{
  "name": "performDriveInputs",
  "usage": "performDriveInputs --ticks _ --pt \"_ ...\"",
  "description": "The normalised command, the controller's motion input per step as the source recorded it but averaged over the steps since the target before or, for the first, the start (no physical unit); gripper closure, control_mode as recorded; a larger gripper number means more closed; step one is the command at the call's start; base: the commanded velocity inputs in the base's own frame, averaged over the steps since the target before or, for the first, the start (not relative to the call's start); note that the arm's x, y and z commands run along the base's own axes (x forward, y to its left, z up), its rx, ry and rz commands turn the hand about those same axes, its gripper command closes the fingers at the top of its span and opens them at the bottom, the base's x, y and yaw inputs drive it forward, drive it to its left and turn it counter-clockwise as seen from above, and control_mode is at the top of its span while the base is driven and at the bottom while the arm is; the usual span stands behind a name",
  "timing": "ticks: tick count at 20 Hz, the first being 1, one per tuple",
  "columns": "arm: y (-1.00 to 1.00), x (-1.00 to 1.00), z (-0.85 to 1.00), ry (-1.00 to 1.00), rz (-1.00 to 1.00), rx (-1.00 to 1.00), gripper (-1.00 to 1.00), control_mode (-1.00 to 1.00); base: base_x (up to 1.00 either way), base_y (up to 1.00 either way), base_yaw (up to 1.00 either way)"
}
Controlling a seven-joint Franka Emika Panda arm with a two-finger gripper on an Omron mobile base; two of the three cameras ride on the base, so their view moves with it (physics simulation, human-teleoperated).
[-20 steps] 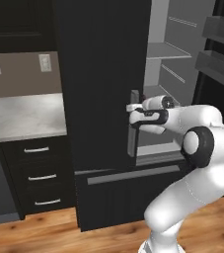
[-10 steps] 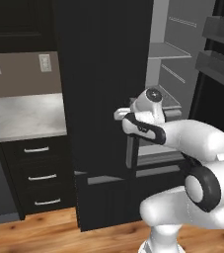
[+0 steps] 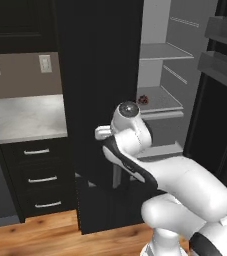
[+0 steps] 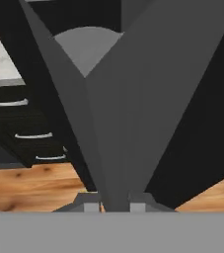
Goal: Take the cakes from the fridge and place them on the empty tray on the dining counter.
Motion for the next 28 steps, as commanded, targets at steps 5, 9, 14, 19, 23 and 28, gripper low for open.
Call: performDriveInputs --ticks 5,9,14,19,23,28 --pt "1.00 -0.91 0.03 0.00 -0.04 -0.14 1.00 -1.00 0.00 0.00 0.00" --pt "0.66 -0.87 0.38 0.00 0.00 -0.11 1.00 -1.00 0.00 0.00 0.00" --pt "-0.04 -0.92 0.67 0.01 0.00 -0.06 -1.00 -1.00 0.00 0.00 0.00" --pt "-0.67 -0.75 0.65 0.10 -0.05 0.00 -1.00 -1.00 0.00 0.00 0.00" --pt "-0.99 -0.43 0.42 0.03 -0.01 0.00 -1.00 -1.00 0.00 0.00 0.00" --pt "-1.00 -0.13 0.09 0.00 0.04 -0.01 -1.00 -1.00 0.00 0.00 0.00"
